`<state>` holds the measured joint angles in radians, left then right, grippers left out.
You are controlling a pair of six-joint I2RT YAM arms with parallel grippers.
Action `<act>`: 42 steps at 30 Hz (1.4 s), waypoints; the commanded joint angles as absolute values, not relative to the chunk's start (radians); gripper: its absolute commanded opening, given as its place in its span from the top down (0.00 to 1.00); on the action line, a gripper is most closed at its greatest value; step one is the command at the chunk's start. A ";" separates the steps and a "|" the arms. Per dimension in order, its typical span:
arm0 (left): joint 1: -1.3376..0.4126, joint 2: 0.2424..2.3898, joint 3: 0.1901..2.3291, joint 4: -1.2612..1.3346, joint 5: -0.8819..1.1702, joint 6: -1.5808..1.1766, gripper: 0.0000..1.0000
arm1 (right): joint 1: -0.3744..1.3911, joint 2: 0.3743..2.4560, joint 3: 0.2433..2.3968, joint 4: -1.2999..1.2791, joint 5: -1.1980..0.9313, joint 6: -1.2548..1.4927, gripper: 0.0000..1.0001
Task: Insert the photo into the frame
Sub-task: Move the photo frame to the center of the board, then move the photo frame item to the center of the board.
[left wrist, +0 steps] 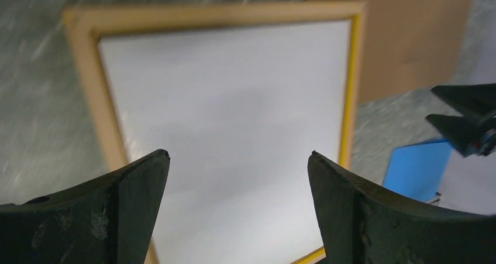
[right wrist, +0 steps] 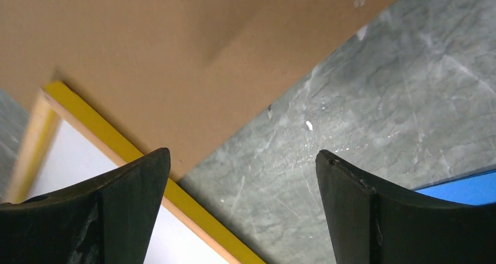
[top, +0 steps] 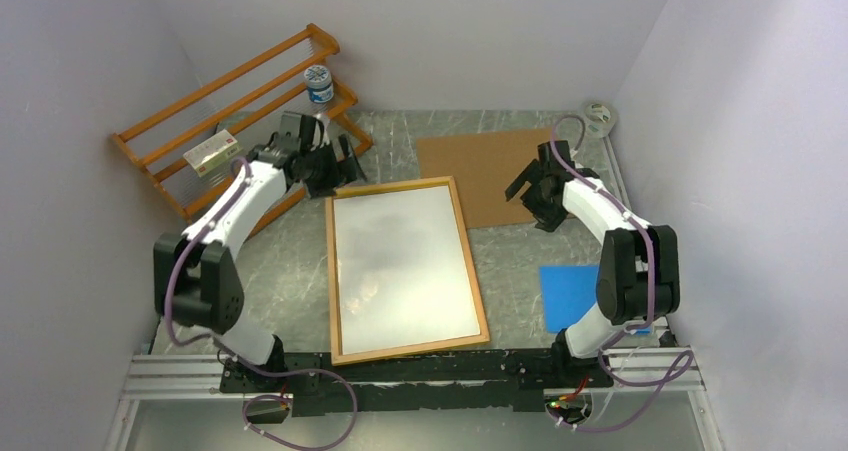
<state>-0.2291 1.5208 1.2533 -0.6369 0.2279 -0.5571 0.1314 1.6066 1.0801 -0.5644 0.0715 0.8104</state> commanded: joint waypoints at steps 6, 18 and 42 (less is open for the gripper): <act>-0.276 2.003 1.671 -0.457 0.416 -0.596 0.09 | 0.056 1.537 0.969 -0.425 0.046 1.098 0.04; -0.336 2.487 2.181 -0.488 0.372 -0.697 0.11 | 0.003 1.656 0.978 -0.344 0.015 1.077 0.06; -0.431 2.704 2.124 0.011 0.894 -0.821 0.24 | -0.156 1.810 0.974 0.043 -0.074 0.950 0.09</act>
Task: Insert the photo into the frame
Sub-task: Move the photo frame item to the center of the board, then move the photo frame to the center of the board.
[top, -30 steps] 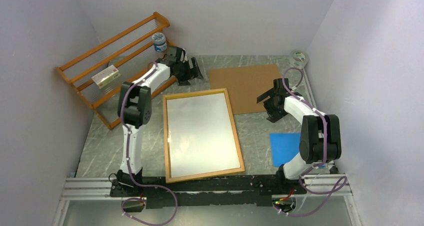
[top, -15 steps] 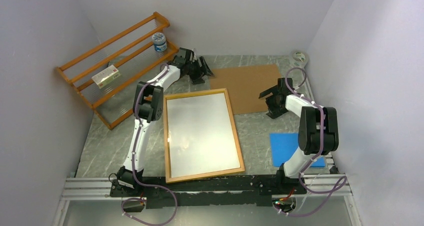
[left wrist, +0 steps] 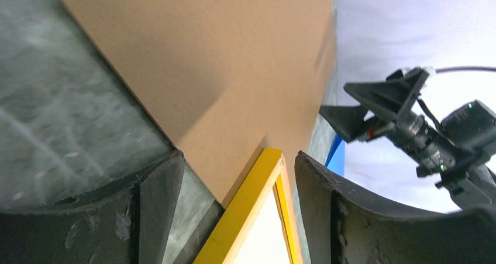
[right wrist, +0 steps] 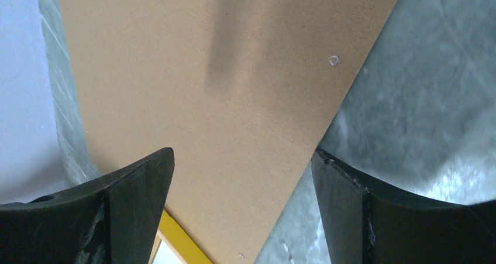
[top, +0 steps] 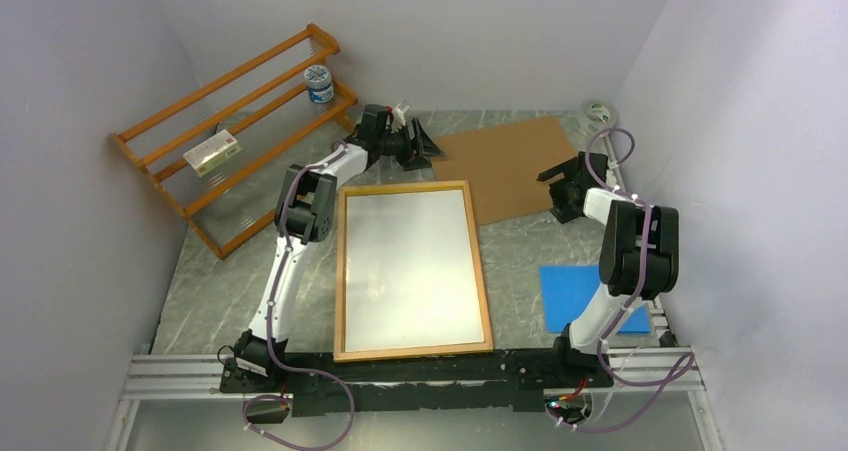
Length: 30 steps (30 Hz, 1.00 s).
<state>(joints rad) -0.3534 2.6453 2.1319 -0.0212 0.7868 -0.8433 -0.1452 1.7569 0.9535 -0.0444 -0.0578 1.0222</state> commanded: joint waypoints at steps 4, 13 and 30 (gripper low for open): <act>-0.434 2.715 2.145 -0.040 0.855 -0.789 0.24 | -0.167 1.831 1.011 0.019 -0.074 0.922 0.10; -0.388 2.596 2.124 -0.294 0.688 -0.577 0.15 | -0.061 1.727 0.968 -0.201 -0.075 0.957 0.06; -0.301 2.334 1.984 -0.457 0.557 -0.436 0.10 | 0.187 1.662 0.862 -0.189 -0.398 0.811 0.05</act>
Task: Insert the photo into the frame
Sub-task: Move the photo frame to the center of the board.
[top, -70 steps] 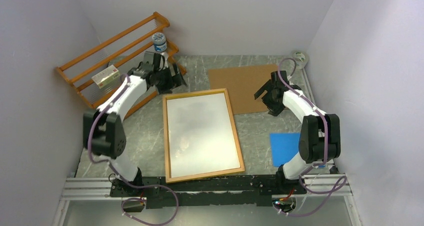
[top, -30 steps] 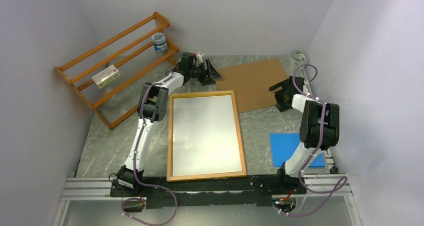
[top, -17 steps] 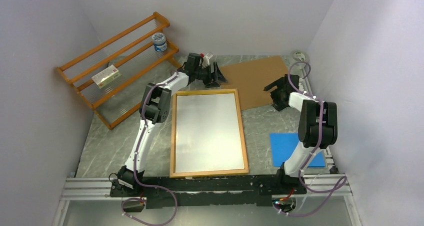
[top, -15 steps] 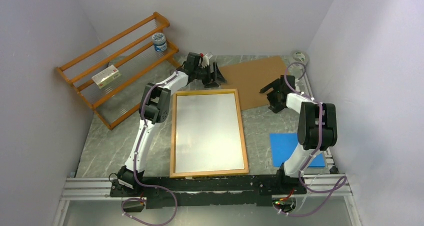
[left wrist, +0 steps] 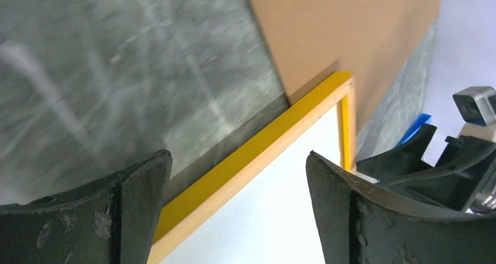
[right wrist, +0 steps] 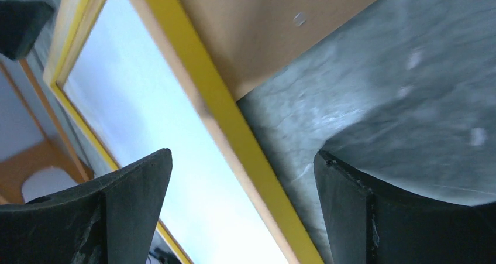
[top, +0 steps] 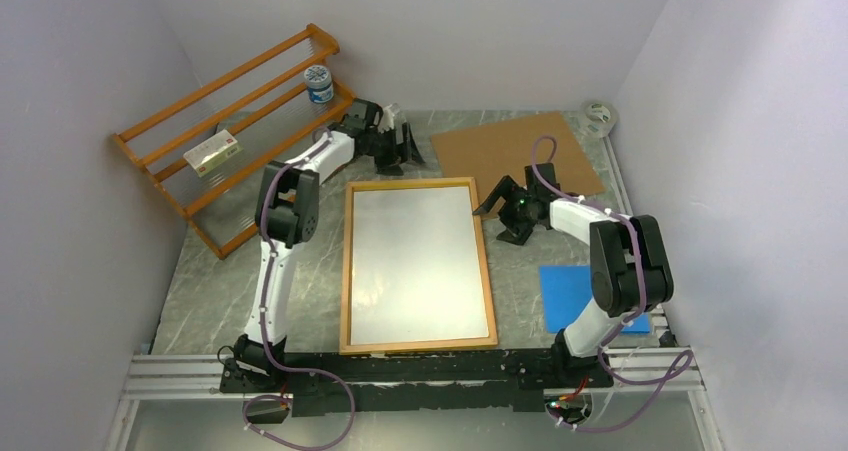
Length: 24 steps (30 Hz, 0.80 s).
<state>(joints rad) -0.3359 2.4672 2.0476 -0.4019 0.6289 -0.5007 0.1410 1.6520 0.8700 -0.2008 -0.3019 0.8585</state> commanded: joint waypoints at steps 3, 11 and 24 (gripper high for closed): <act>-0.288 2.288 1.936 -0.464 0.551 -0.431 0.10 | 0.229 1.670 0.870 -0.166 -0.428 0.819 0.07; -0.279 2.229 1.872 -0.492 0.532 -0.412 0.11 | 0.301 1.738 0.910 -0.071 -0.490 0.878 0.09; -0.260 2.156 1.816 -0.505 0.486 -0.393 0.11 | 0.420 1.848 1.018 -0.085 -0.422 0.891 0.09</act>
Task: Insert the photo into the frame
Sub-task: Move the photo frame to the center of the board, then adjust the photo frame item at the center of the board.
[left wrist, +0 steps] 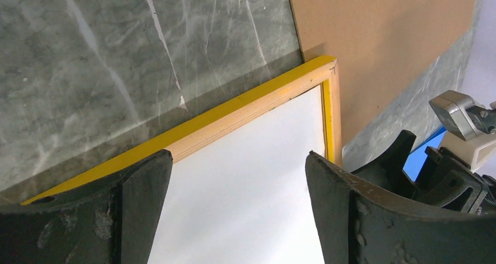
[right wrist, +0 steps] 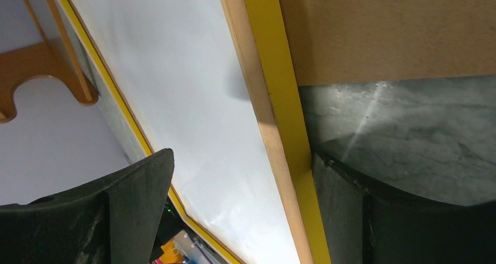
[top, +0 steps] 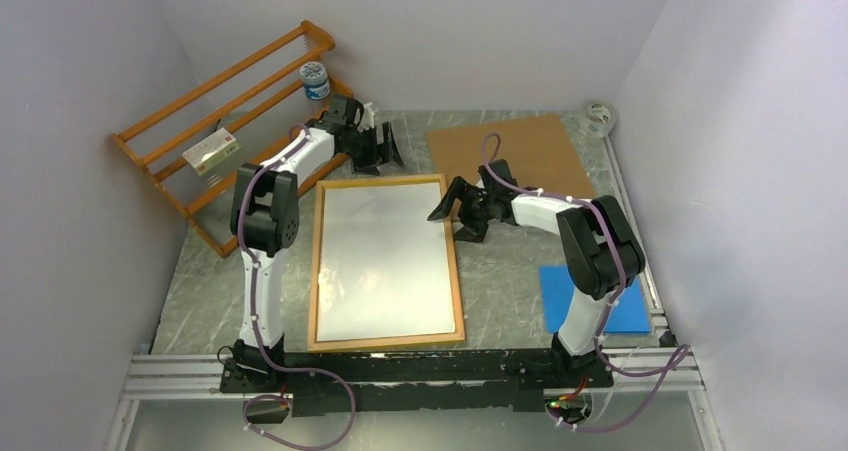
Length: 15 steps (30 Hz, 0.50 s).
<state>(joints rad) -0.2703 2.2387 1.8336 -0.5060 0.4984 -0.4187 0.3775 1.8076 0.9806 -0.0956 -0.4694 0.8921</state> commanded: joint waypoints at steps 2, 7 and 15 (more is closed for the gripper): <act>-0.255 2.151 1.808 -0.506 0.483 -0.390 0.11 | 0.421 1.844 1.036 -0.114 -0.384 0.869 0.09; -0.247 2.145 1.801 -0.506 0.491 -0.384 0.11 | 0.421 1.823 1.104 -0.248 -0.187 0.786 0.08; -0.247 2.045 1.683 -0.426 0.465 -0.378 0.12 | 0.421 1.791 1.220 -0.247 0.033 0.712 0.09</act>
<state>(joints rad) -0.2470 2.1712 1.7473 -0.4904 0.4820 -0.4042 0.4229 1.8191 1.1263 -0.2584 -0.1169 0.7757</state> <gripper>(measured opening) 0.882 0.918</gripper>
